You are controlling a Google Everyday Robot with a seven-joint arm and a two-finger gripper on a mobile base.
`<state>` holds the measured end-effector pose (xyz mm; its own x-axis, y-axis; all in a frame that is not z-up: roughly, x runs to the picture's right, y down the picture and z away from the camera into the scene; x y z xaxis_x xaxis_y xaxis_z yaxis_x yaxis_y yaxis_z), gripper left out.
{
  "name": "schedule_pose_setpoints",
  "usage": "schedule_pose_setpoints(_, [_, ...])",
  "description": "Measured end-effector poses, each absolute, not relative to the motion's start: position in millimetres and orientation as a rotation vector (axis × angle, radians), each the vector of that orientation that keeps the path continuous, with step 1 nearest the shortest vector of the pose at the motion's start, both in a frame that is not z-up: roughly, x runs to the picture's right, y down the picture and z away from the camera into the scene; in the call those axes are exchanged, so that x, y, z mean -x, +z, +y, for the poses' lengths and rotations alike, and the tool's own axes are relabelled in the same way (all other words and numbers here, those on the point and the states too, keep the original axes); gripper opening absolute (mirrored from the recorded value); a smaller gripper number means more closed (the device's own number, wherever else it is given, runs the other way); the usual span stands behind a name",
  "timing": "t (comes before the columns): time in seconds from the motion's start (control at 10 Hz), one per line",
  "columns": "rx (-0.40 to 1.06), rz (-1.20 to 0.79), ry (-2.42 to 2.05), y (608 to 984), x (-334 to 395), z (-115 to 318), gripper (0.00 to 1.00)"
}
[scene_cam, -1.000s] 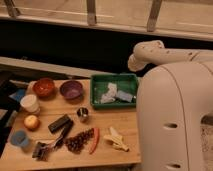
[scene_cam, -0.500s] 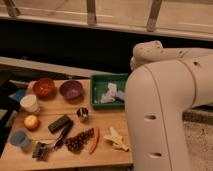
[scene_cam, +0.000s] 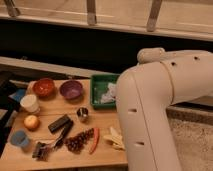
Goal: Place fork in tray
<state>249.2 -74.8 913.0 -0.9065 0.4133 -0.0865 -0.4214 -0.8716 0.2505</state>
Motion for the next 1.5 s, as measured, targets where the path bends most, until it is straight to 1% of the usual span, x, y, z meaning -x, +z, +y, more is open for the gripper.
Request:
schedule_pose_setpoints(0.4, [0.158,0.406,2.735,925,-247,-55,0.18])
schedule_pose_setpoints(0.7, [0.337,0.405,2.736,928,-233,-50,0.18])
schedule_pose_setpoints(0.9, [0.431,0.388,2.706,928,-217,-51,0.18])
schedule_pose_setpoints(1.1, [0.462,0.392,2.683,929,-208,-50,0.19])
schedule_pose_setpoints(1.2, [0.475,0.408,2.671,929,-208,-47,0.30])
schedule_pose_setpoints(1.3, [0.486,0.415,2.669,929,-208,-46,0.37])
schedule_pose_setpoints(1.5, [0.529,0.428,2.664,928,-211,-43,0.57])
